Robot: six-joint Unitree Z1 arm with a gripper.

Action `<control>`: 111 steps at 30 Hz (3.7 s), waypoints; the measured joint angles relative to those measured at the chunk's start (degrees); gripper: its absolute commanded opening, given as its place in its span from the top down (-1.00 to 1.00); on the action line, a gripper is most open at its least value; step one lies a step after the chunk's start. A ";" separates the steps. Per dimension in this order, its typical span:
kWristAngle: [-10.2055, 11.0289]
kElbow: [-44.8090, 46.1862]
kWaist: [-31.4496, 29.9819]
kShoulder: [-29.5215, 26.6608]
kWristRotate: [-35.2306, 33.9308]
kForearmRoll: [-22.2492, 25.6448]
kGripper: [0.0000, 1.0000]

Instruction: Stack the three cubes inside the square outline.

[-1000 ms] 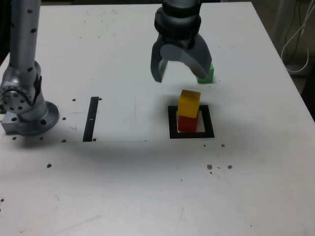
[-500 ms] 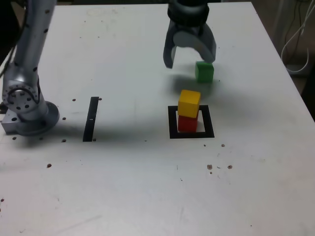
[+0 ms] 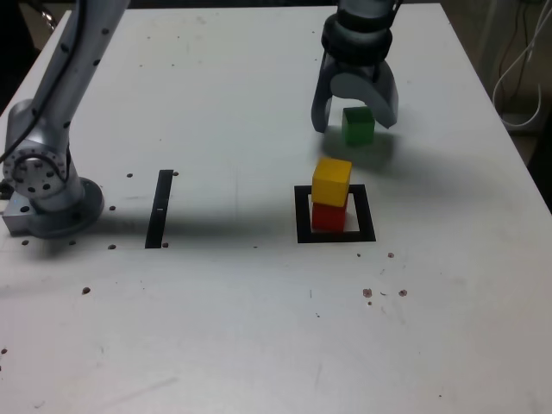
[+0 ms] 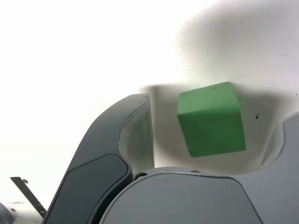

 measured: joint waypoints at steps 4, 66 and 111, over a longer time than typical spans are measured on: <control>-0.45 -0.16 -0.11 1.21 -0.27 -0.33 -0.70; -5.85 -3.02 -13.37 -13.07 -3.81 13.66 0.66; -5.68 -0.62 -21.24 -9.87 -12.18 13.77 -0.05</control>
